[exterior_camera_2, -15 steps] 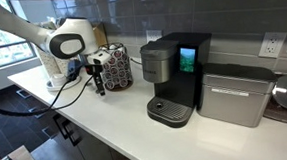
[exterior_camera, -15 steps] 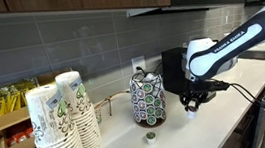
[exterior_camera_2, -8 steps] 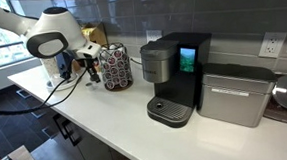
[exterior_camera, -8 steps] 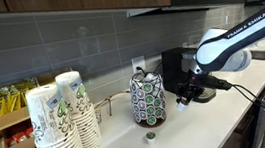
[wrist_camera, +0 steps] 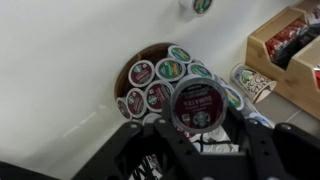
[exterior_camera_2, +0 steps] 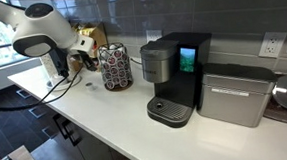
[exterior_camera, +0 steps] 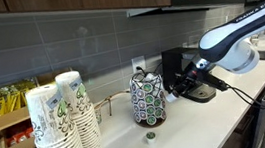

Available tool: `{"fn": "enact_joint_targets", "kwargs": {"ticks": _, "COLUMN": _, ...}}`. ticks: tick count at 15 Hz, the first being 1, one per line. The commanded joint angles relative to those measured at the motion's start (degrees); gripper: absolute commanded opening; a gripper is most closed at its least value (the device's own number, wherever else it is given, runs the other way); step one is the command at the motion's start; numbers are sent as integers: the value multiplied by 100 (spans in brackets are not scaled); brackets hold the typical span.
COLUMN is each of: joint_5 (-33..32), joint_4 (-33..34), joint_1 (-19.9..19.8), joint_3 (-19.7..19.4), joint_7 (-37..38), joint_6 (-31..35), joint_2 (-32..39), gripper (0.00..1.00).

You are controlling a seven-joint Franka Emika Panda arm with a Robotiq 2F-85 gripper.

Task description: Put the right coffee pod in the rack

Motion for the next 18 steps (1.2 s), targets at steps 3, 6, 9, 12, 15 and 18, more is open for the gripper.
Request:
{"fn": "enact_joint_targets", "kwargs": {"ticks": 3, "joint_5": 337, "joint_4": -1, "joint_1": 153, "joint_3": -93, "joint_7": -237, "joint_6": 216, "joint_2": -25, "gripper": 52}}
{"fn": "enact_joint_targets", "kwargs": {"ticks": 6, "joint_5": 336, "joint_4": 2, "joint_1": 151, "joint_3": -83, "joint_7": -236, "joint_6": 216, "joint_2": -17, "gripper": 52}}
{"fn": "enact_joint_targets", "kwargs": {"ticks": 9, "joint_5": 606, "joint_4": 66, "joint_1": 305, "joint_3": -173, "joint_7": -363, "joint_6": 326, "joint_2": 34, "gripper": 27}}
{"fn": "enact_joint_targets", "kwargs": {"ticks": 12, "joint_5": 1233, "joint_4": 163, "joint_1": 581, "joint_3": -377, "joint_7": -637, "joint_6": 524, "joint_2": 59, "gripper": 27}}
{"fn": "enact_joint_targets", "kwargs": {"ticks": 15, "joint_5": 1888, "joint_4": 244, "joint_1": 809, "joint_3": -512, "joint_7": -939, "joint_6": 846, "joint_2": 110, "gripper": 27}}
{"fn": "enact_joint_targets", "kwargs": {"ticks": 18, "joint_5": 2598, "joint_4": 313, "joint_1": 1084, "joint_3": -676, "joint_7": -1392, "joint_6": 1161, "joint_2": 120, "gripper": 27}}
